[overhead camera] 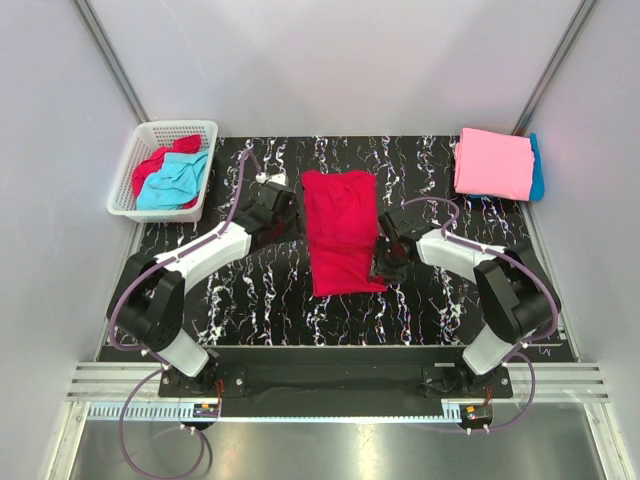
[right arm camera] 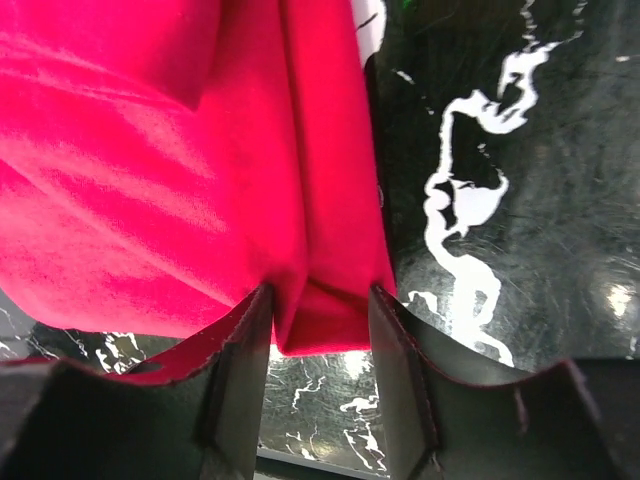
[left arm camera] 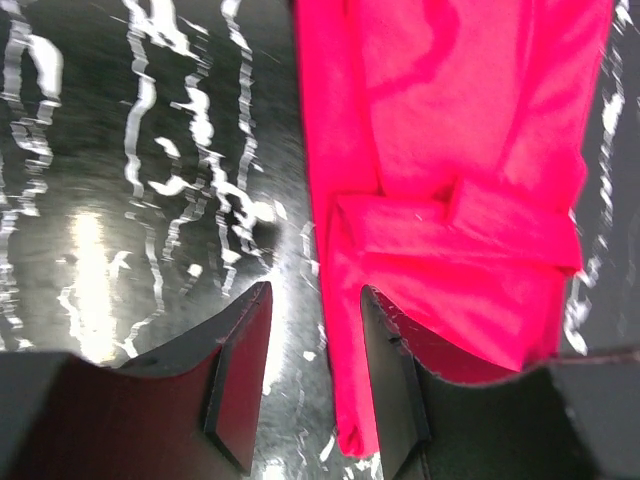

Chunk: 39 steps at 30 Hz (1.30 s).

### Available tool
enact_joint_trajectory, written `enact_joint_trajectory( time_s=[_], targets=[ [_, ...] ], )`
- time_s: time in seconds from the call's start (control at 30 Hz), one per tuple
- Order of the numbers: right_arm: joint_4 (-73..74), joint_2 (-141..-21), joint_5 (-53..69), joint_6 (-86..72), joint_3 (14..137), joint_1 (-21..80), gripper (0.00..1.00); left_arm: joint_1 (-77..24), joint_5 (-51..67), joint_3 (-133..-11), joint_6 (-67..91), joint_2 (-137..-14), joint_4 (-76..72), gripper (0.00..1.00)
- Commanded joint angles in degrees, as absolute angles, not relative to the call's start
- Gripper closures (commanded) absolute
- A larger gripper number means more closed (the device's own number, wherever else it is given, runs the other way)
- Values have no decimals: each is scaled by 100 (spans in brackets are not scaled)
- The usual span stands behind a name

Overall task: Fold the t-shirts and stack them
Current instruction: Fold the tshirt

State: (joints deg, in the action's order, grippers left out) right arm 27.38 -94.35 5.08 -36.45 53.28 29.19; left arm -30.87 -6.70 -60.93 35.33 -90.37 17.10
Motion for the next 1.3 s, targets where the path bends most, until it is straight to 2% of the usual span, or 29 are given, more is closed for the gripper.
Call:
enact_joint_trajectory(
  time_s=[0.0,0.23,0.5,0.63,1.1,1.27],
  targets=[
    [2848,-9150,106,-3709,5659,2962,50,-3102,522,-6205,3366,-8851,1521,55],
    [2953,-9079,44,-3578,6038,2971,52,-4147,598,-5942,3532,-8894,1661,55],
    [2944,-9123,97,-3551,6108,3076,58,-4684,423,-5353,4148,-8956,1600,56],
    [2761,-9220,158,-3551,6021,3146,61,-4790,316,-5221,4245,-9026,1538,56],
    [2093,-10097,457,-3401,6064,3182,81,-4913,-228,-5125,4446,-9334,1564,57],
    [2074,-10292,255,-3366,6100,3182,83,-4922,-641,-5098,4579,-9562,1792,57]
  ],
)
